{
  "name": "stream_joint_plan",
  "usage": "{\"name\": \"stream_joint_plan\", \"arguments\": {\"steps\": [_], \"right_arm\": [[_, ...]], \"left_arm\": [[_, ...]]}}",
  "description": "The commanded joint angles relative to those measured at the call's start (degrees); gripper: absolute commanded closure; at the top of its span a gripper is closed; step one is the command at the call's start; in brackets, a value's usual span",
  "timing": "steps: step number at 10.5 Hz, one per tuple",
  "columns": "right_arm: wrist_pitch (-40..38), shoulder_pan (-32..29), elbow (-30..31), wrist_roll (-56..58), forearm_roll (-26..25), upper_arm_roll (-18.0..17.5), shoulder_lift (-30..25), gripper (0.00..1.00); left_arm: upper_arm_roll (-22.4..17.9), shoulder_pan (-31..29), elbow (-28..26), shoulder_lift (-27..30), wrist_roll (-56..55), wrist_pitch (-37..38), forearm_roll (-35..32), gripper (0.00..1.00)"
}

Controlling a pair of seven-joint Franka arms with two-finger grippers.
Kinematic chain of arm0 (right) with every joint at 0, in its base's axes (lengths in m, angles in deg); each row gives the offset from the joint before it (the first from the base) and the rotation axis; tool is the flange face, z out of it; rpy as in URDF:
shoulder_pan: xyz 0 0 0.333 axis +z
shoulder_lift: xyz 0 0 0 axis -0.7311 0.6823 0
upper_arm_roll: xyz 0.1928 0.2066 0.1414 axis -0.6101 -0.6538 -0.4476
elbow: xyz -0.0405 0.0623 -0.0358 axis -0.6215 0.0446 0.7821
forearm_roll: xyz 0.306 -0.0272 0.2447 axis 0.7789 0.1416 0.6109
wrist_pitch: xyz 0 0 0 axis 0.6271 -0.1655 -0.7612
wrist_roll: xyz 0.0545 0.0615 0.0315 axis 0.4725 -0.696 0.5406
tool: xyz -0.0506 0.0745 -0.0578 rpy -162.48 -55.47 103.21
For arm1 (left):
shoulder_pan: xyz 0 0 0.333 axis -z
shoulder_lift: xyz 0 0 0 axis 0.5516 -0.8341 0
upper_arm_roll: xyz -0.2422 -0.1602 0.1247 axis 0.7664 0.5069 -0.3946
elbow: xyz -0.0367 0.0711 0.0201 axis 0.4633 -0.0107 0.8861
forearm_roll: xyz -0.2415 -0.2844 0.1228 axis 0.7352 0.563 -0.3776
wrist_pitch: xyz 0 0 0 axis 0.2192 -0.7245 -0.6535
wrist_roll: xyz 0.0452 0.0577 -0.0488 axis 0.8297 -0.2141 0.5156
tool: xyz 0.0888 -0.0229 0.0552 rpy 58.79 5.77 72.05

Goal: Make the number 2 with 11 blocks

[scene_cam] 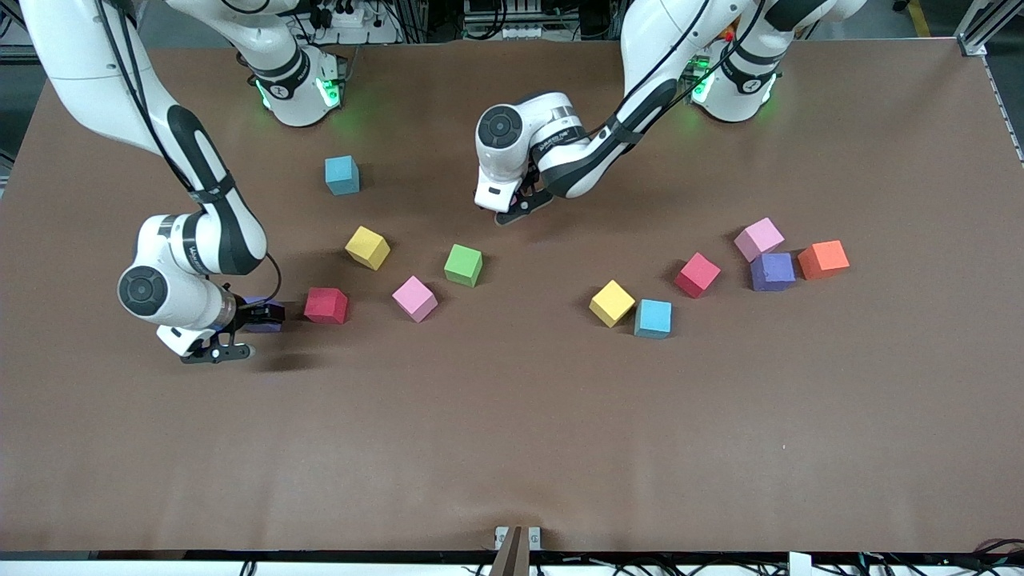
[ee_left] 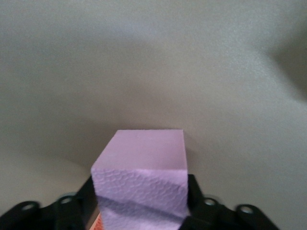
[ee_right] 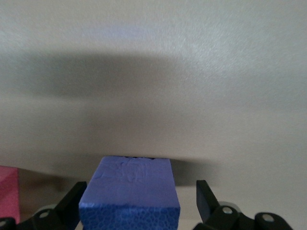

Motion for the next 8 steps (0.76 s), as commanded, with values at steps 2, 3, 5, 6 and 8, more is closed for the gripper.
{"name": "stream_joint_plan", "arguments": {"steps": [2,3,5,6,8], "right_arm": [[-1.28,-0.75,1.05,0.98,0.87,-0.36,-0.56,0.04],[-3.47,-0.75,0.97,1.07,0.87,-0.36,-1.09,0.28],[-5.33,-0.66,0.79,2.64,0.87,-0.45,-2.32,0.79],[-5.95,-0.58,0.53,4.39,0.87,-0.45,-3.02,0.91],[-7.26,-0.4,0.18,7.64,0.87,-0.53,-5.13,0.94]], "left_arm": [[-0.02,-3.98,-1.46,1.73,-2.38,-0.04,0.65,0.92],[-0.02,-5.65,-3.21,3.22,-5.87,-0.04,0.65,0.92],[0.07,-8.21,-7.86,7.61,-13.95,-0.04,0.91,0.92],[0.07,-8.48,-9.71,8.84,-19.47,-0.13,0.91,0.92],[0.51,-9.88,-13.14,10.26,-28.9,-1.35,0.91,0.92]]}}
